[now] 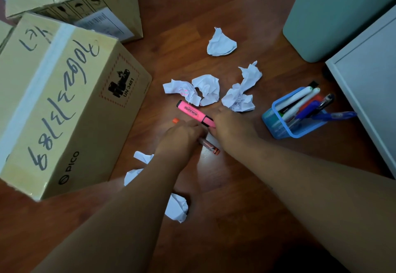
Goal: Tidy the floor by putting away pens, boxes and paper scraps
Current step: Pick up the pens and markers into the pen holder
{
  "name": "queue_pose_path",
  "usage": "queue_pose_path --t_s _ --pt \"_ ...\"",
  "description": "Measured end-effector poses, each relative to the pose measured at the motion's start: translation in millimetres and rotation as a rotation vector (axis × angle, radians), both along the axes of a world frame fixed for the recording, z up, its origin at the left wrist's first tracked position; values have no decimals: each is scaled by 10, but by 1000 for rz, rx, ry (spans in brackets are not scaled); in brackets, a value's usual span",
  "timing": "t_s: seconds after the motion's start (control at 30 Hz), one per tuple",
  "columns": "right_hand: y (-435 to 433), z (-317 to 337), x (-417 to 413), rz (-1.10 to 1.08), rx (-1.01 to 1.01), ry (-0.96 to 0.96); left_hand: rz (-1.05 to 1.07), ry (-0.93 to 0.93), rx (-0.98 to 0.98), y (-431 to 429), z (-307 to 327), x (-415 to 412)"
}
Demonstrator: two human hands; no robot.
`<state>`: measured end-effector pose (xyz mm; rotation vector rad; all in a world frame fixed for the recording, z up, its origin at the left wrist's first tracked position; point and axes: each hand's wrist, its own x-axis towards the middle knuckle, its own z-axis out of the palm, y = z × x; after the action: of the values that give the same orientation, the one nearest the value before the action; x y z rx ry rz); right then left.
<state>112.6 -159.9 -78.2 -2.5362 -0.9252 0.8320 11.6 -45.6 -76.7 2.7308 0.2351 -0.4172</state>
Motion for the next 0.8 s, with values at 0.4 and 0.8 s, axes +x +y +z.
queue_pose_path --t_s 0.4,0.8 --pt "-150 222 66 10 -155 -27 -22 -8 32 183 239 -84" --pt "-433 739 144 -353 478 -35 475 -260 -281 -42 817 201"
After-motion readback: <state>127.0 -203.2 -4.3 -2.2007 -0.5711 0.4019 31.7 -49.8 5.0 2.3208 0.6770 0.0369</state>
